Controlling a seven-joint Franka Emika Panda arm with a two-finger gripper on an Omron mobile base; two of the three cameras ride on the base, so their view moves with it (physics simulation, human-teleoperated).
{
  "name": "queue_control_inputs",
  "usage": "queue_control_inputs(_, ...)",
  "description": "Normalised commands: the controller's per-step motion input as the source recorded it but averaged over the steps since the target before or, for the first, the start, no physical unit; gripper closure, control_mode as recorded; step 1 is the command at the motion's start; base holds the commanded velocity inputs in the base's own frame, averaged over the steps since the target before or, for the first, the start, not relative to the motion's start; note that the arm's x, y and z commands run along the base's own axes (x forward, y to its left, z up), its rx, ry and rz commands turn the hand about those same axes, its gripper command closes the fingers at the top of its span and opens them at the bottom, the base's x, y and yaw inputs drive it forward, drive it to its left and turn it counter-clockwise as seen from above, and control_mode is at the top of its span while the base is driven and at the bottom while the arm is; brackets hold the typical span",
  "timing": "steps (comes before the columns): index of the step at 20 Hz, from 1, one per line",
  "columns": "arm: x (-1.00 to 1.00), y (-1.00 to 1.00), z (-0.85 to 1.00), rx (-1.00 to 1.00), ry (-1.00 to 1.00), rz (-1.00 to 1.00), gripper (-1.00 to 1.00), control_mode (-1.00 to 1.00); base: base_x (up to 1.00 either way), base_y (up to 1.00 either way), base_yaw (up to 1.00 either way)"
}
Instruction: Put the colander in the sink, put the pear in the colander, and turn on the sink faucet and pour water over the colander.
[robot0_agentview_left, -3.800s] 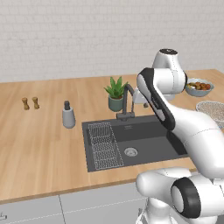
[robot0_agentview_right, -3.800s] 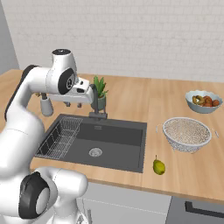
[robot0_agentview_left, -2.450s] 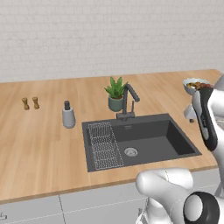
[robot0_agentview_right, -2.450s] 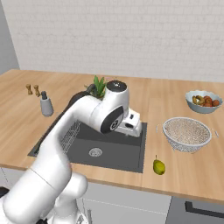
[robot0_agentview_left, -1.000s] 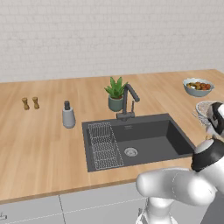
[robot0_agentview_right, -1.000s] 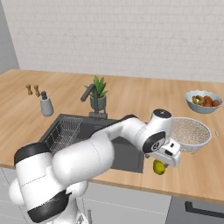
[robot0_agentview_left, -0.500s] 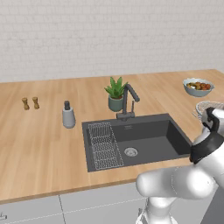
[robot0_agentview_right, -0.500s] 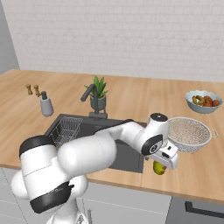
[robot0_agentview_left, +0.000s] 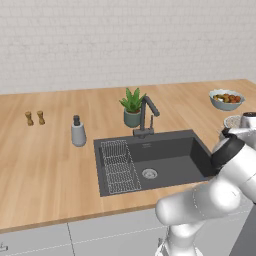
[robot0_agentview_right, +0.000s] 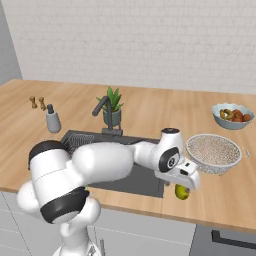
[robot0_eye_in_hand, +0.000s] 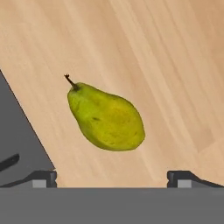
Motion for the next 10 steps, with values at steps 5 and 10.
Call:
queue_control_inputs(5, 0.11, -0.03, -0.12, 0.00, 0.33, 0.03, -1.00, -1.00, 0.00, 0.00, 0.00)
queue_control_inputs(10, 0.00, -0.09, -0.06, 0.00, 0.12, 0.10, -1.00, -1.00, 0.00, 0.00, 0.00)
